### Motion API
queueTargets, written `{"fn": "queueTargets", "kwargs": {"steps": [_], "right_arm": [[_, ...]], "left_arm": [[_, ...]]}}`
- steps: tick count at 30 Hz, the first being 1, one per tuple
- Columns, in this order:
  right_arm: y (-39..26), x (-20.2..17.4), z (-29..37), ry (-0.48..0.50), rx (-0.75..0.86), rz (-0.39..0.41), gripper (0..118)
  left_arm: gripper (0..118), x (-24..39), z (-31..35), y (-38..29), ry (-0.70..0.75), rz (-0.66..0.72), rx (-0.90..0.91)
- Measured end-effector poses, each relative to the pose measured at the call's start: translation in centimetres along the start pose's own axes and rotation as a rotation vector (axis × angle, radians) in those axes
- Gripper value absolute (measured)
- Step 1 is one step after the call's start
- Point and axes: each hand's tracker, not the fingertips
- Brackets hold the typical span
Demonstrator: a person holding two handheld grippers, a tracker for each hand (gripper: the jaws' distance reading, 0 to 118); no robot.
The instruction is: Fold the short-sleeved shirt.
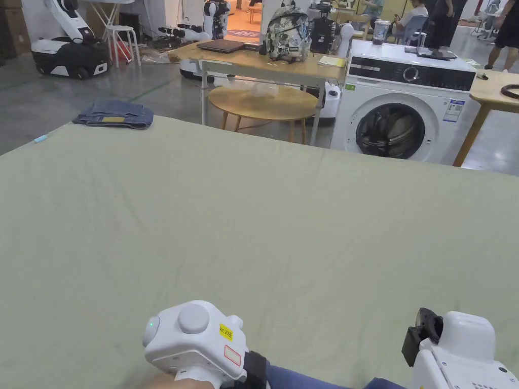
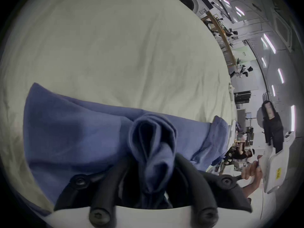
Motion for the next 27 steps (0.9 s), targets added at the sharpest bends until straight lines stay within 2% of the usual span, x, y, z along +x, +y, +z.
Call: {"fn": "queueTargets", "kwargs": {"steps": [2, 4, 5, 7, 11, 16, 20, 27], "right_arm": [[0.0, 0.0, 0.0, -0.001, -0.003, 0.001, 0], [0.0, 0.1, 0.2, 0.000, -0.001, 0.000, 0], [0.0, 0.2, 0.2, -0.003, -0.001, 0.001, 0], [0.0, 0.3, 0.3, -0.003, 0.002, -0.004, 0], [0.0, 0.6, 0.5, -0.008, 0.002, -0.011, 0], [-0.3, 0.9, 0.5, -0.009, -0.006, -0.024, 0], [-0.6, 0.9, 0.5, -0.009, -0.014, -0.031, 0], [-1.0, 1.1, 0.4, -0.010, -0.027, -0.036, 0]], "left_arm": [[42, 0.3, 0.7, -0.1, -0.050, -0.005, 0.000], [41, 0.8, 1.8, -0.2, -0.037, -0.014, 0.001], [36, 1.0, 2.5, -0.3, -0.045, -0.041, 0.007], [14, 1.2, 4.1, -0.4, -0.061, -0.074, 0.020], [5, 0.6, 7.4, -0.7, -0.166, -0.102, 0.094], [3, 0.3, 9.6, -2.1, -0.129, -0.100, 0.182], [2, -0.1, 6.5, -1.7, 0.057, -0.163, 0.110], [2, 1.2, 0.6, -2.8, -0.198, -0.187, 0.011]]}}
